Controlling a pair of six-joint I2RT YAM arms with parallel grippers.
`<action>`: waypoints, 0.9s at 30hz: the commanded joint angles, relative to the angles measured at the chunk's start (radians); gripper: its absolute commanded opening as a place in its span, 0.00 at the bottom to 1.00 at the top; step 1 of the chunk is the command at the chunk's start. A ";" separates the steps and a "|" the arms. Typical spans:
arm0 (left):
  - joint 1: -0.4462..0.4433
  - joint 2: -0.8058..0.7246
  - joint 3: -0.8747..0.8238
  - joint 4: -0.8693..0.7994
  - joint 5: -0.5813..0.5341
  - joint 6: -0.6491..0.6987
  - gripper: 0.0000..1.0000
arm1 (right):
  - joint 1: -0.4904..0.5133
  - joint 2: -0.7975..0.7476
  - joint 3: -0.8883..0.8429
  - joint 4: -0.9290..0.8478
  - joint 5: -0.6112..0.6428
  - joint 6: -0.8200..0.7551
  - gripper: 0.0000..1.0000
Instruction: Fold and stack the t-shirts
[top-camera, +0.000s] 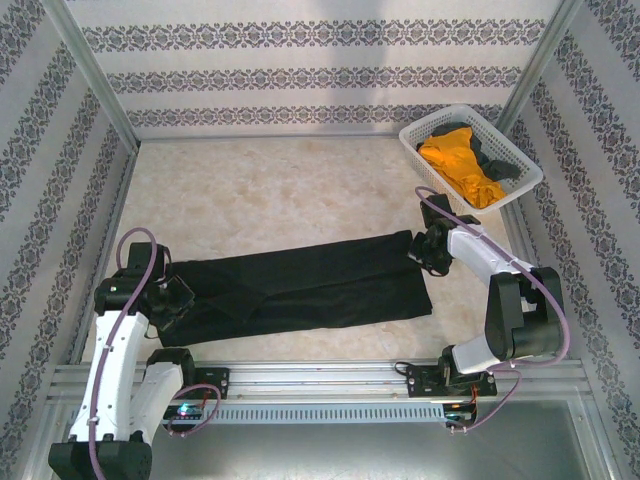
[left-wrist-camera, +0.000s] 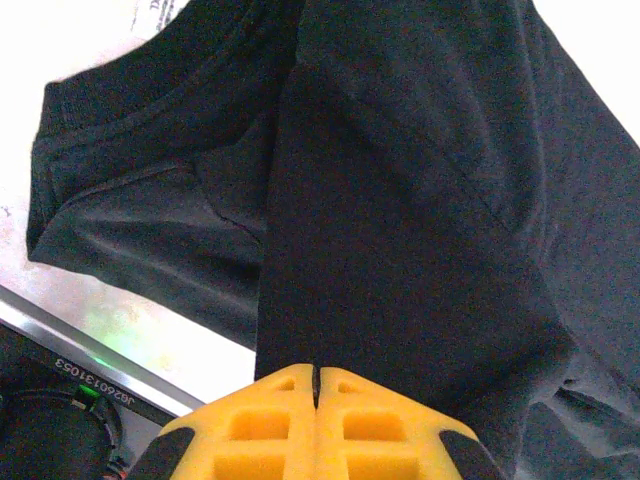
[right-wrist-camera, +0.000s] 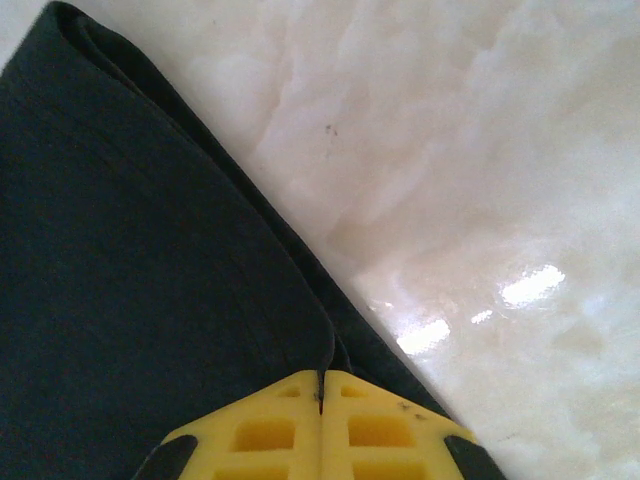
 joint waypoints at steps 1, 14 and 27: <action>0.000 -0.011 -0.056 -0.010 -0.005 -0.032 0.00 | 0.003 -0.019 -0.042 -0.025 0.002 0.000 0.00; -0.007 0.029 -0.098 0.032 -0.036 -0.147 0.32 | 0.012 -0.017 0.006 -0.063 0.047 -0.006 0.34; -0.010 0.264 0.047 0.280 -0.054 -0.188 0.39 | 0.155 -0.031 0.050 0.014 0.017 -0.022 0.29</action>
